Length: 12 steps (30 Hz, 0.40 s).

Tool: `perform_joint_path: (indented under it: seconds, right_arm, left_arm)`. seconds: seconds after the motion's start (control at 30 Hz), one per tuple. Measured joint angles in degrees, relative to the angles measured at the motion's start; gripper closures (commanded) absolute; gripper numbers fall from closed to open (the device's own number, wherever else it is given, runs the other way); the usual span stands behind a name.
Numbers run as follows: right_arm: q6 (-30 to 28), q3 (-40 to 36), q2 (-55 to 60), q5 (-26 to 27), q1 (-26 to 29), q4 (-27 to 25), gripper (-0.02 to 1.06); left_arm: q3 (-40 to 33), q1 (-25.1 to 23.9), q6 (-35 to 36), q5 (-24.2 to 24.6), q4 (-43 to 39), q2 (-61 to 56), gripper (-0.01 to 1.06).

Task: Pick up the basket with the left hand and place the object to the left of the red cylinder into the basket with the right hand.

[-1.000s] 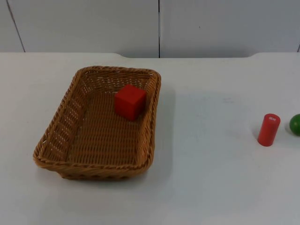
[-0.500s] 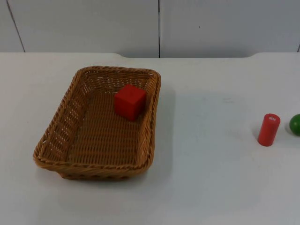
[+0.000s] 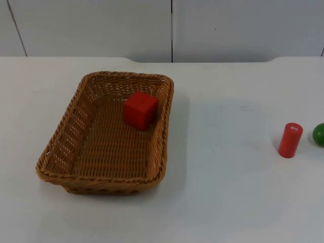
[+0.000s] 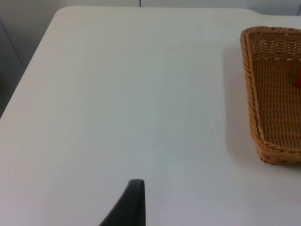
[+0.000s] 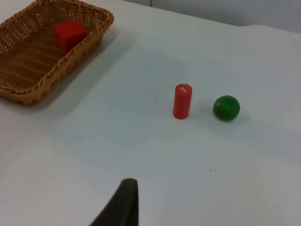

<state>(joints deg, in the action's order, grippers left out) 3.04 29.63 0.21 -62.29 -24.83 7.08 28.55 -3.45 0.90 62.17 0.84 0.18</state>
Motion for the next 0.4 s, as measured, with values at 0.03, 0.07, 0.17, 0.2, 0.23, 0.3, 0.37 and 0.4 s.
perform_joint_path:
  seconds: [0.03, 0.07, 0.17, 0.2, 0.23, 0.3, 0.37, 0.4]
  right_arm:
    - [0.00, 0.00, 0.00, 0.00, 0.00, 0.00, -0.01]
    - [0.00, 0.00, 0.00, 0.00, 0.35, 0.00, -0.01]
    - [0.00, 0.00, 0.00, 0.00, 3.28, 0.00, -0.01]
    - [0.00, 0.00, 0.00, 0.00, 5.50, 0.00, -0.01]
    - [0.00, 0.00, 0.00, 0.00, 8.94, 0.00, -0.01]
    - [0.00, 0.00, 0.00, 0.00, 11.63, 0.00, -0.01]
    - [0.00, 0.00, 0.00, 0.00, 16.16, 0.00, -0.01]
    - [0.00, 0.00, 0.00, 0.00, 18.16, 0.00, -0.01]
  left_arm:
    - [0.00, 0.00, 0.00, 0.00, 0.00, 0.00, 0.00]
    - [0.00, 0.00, 0.00, 0.00, 0.00, 0.00, 0.00]
    - [0.00, 0.00, 0.00, 0.00, 0.00, 0.00, 0.00]
    - [0.00, 0.00, 0.00, 0.00, 0.00, 0.00, 0.00]
    - [0.00, 0.00, 0.00, 0.00, 0.00, 0.00, 0.00]
    - [0.00, 0.00, 0.00, 0.00, 0.00, 0.00, 0.00]
    - [0.00, 0.00, 0.00, 0.00, 0.00, 0.00, 0.00]
    - [0.00, 0.00, 0.00, 0.00, 0.00, 0.00, 0.00]
